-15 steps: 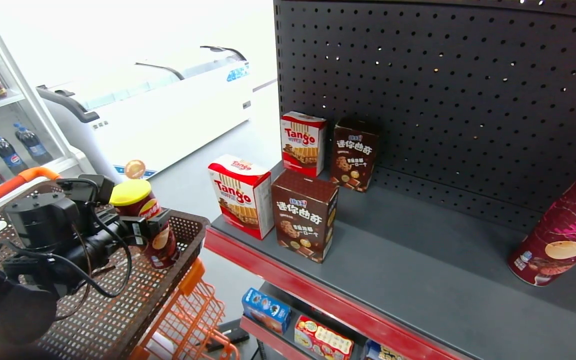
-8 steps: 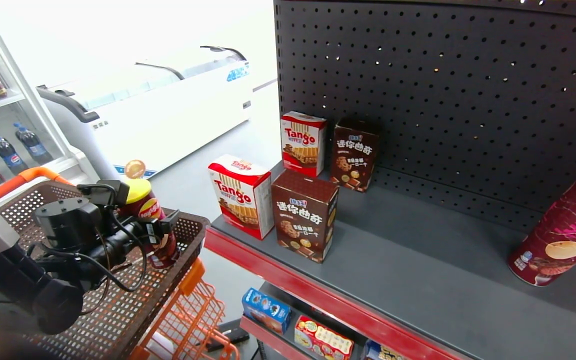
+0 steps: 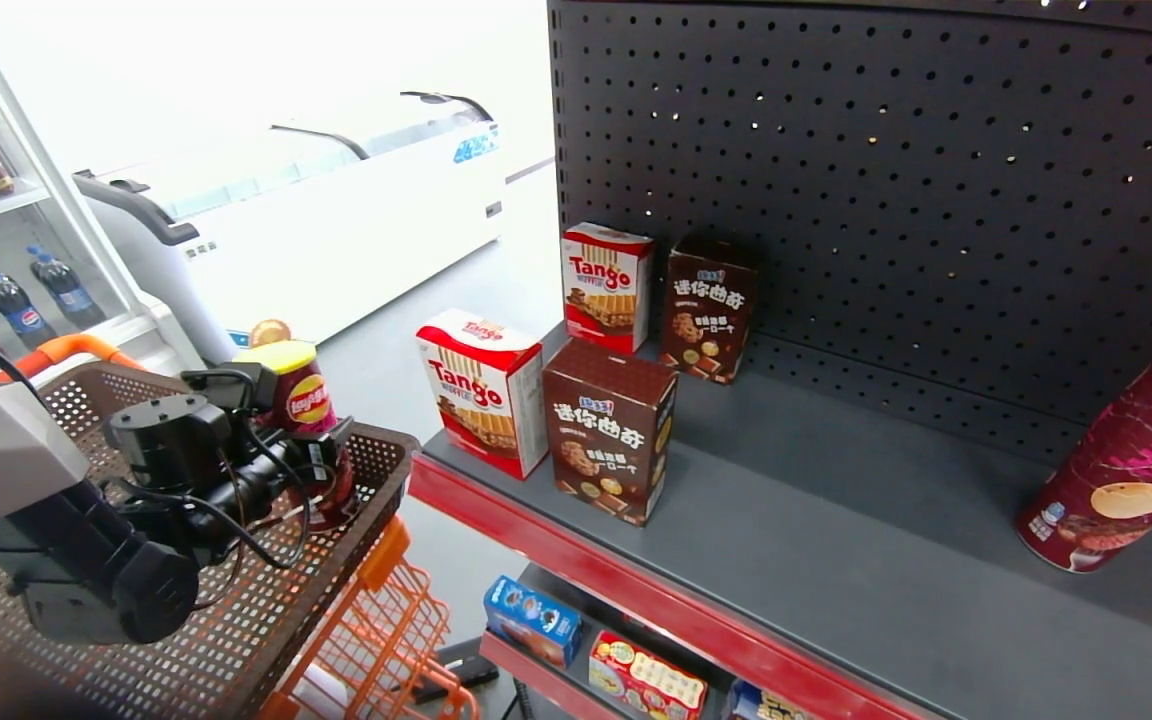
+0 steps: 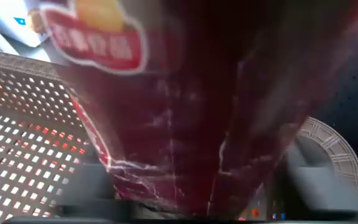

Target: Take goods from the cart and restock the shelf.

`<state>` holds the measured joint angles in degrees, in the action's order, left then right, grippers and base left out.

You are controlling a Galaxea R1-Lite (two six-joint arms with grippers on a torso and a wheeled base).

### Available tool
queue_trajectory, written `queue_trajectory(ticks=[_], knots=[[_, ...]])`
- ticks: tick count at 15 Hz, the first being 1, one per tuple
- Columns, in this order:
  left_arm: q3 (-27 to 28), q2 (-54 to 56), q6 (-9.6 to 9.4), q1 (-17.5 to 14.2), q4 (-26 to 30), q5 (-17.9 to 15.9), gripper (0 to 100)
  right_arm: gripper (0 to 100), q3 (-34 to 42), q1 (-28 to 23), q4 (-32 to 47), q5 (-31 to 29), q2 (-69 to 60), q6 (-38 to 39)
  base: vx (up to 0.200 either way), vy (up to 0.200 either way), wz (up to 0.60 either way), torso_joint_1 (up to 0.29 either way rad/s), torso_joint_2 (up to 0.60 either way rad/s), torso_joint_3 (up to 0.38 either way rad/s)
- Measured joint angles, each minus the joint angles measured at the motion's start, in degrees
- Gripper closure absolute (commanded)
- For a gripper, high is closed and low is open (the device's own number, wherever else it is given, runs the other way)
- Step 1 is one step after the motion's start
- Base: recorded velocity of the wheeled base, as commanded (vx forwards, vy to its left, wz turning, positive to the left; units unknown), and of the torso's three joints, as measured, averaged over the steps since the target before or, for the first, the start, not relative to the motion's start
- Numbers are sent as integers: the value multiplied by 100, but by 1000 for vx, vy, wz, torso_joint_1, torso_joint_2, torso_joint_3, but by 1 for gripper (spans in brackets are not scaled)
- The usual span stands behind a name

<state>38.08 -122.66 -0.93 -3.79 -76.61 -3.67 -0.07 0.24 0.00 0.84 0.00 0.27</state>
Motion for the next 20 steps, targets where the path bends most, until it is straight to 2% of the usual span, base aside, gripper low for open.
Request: queue_trajectory(ticks=[5, 8, 10, 12, 14, 17, 20], knots=[[1, 105, -33, 85, -63, 4, 100, 0, 0, 0, 0, 0, 0, 0, 0, 0, 0, 0, 0, 0], [-110, 690, -35, 208, -48, -46, 100, 0, 0, -2, 0, 0, 0, -2, 0, 0, 0, 0, 0, 0], [-300, 1215, -30, 289, 98, -172, 100, 0, 0, -2, 0, 0, 0, 0, 0, 0, 0, 0, 0, 0], [-579, 1754, -30, 358, 271, -451, 100, 0, 2, 2, 0, 0, 0, -2, 0, 0, 0, 0, 0, 0], [-903, 2275, -13, 441, 216, -664, 100, 0, 0, 0, 0, 0, 0, 0, 0, 0, 0, 0, 0, 0], [-1318, 2873, 24, 585, 211, -713, 100, 0, 0, -2, 0, 0, 0, 0, 0, 0, 0, 0, 0, 0], [-1673, 3350, -13, 1044, 172, -781, 100, 0, 0, 0, 0, 0, 0, 0, 0, 0, 0, 0, 0, 0]])
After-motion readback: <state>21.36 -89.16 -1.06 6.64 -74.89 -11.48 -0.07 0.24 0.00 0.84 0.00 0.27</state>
